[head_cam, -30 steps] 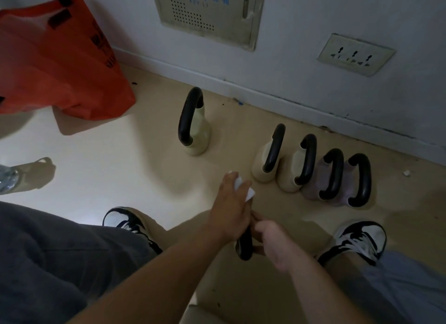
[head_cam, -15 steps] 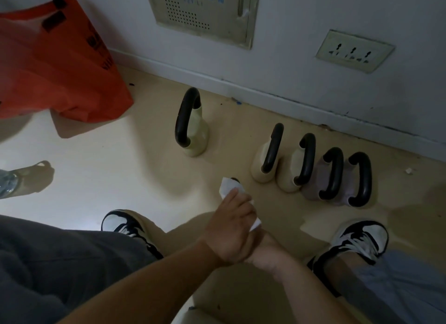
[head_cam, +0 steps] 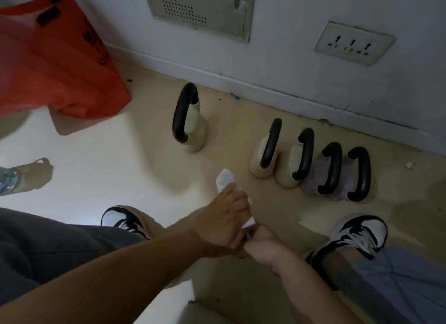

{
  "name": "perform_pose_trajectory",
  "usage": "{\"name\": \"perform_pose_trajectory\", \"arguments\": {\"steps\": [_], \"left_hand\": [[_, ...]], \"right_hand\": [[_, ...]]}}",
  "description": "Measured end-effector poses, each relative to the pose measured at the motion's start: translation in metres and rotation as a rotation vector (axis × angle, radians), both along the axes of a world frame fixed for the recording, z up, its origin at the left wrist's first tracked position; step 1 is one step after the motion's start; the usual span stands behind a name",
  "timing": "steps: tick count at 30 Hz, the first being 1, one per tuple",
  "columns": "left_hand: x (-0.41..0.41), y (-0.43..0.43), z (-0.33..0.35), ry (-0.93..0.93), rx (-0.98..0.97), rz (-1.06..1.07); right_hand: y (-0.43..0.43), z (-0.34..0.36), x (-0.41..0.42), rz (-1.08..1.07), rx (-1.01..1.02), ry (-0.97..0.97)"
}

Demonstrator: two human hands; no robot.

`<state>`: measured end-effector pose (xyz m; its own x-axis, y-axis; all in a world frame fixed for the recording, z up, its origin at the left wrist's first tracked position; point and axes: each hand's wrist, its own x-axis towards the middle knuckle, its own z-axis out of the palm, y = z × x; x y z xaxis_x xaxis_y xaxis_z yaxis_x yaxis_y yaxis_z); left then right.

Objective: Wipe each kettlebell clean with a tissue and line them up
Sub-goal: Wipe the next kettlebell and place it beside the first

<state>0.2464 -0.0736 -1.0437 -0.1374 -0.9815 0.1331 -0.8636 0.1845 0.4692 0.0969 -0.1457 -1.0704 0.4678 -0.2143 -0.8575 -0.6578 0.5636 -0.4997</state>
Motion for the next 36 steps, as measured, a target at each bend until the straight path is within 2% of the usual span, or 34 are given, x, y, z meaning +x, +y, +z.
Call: {"name": "perform_pose_trajectory", "arguments": {"steps": [2, 3, 4, 7, 8, 9, 11, 13, 15, 17, 18, 19, 20, 22, 23, 24, 26, 28, 30, 32, 34, 36], "left_hand": [[0.011, -0.005, 0.004, -0.037, 0.031, -0.050], [0.016, -0.016, 0.004, -0.039, 0.095, 0.014], [0.022, -0.030, 0.005, 0.036, 0.215, 0.159], [0.041, -0.070, 0.008, 0.597, 0.639, 0.690], [0.039, -0.075, 0.007, 0.621, 0.693, 0.742], [0.035, -0.074, 0.006, 0.550, 0.661, 0.718], [0.023, -0.057, 0.004, 0.267, 0.475, 0.543], [0.017, -0.030, 0.013, -0.017, 0.225, 0.202], [0.016, -0.007, 0.022, -0.135, 0.118, -0.122], [0.032, -0.007, 0.025, -0.136, 0.080, -0.262], [0.039, -0.015, 0.023, -0.157, 0.108, -0.262], [0.045, -0.028, 0.022, -0.138, 0.211, -0.165], [0.048, -0.043, 0.022, -0.085, 0.344, -0.007], [0.047, -0.074, 0.020, 0.150, 0.647, 0.336], [0.043, -0.085, 0.018, 0.197, 0.738, 0.452], [0.037, -0.089, 0.015, 0.166, 0.754, 0.496], [0.025, -0.079, 0.018, -0.047, 0.598, 0.398], [0.020, -0.052, 0.024, -0.278, 0.355, 0.155], [0.015, -0.020, 0.029, -0.309, 0.216, -0.235], [0.030, -0.007, 0.031, -0.175, 0.188, -0.413], [0.046, -0.021, 0.030, -0.181, 0.226, -0.337], [0.054, -0.042, 0.030, -0.056, 0.456, 0.070]], "right_hand": [[-0.001, -0.002, -0.003, 0.030, -0.032, -0.058], [-0.002, -0.004, -0.007, 0.049, -0.075, -0.095], [-0.002, -0.002, -0.008, 0.078, -0.081, -0.106], [0.003, -0.004, -0.007, 0.128, -0.141, -0.049], [0.003, -0.003, -0.007, 0.143, -0.156, -0.042], [0.001, -0.002, -0.007, 0.150, -0.168, -0.040], [-0.002, 0.000, -0.006, 0.172, -0.164, -0.049], [-0.003, 0.000, -0.005, 0.151, -0.139, -0.059], [-0.002, 0.003, -0.002, 0.122, -0.139, -0.085], [0.000, 0.005, -0.003, 0.122, -0.150, -0.112], [-0.001, 0.004, -0.004, 0.128, -0.146, -0.116], [-0.001, 0.003, -0.006, 0.137, -0.155, -0.112], [-0.001, 0.004, -0.007, 0.150, -0.159, -0.098], [-0.002, 0.001, -0.007, 0.148, -0.165, -0.077], [-0.002, 0.001, -0.008, 0.145, -0.159, -0.072], [-0.001, 0.000, -0.008, 0.150, -0.152, -0.066], [-0.002, 0.001, -0.007, 0.153, -0.156, -0.070], [-0.005, 0.008, -0.004, 0.178, -0.148, -0.079], [-0.005, 0.010, -0.001, 0.201, -0.178, -0.093], [-0.004, 0.010, -0.001, 0.201, -0.218, -0.105], [-0.002, 0.011, -0.002, 0.174, -0.192, -0.105], [-0.003, 0.008, -0.005, 0.152, -0.182, -0.115]]}}
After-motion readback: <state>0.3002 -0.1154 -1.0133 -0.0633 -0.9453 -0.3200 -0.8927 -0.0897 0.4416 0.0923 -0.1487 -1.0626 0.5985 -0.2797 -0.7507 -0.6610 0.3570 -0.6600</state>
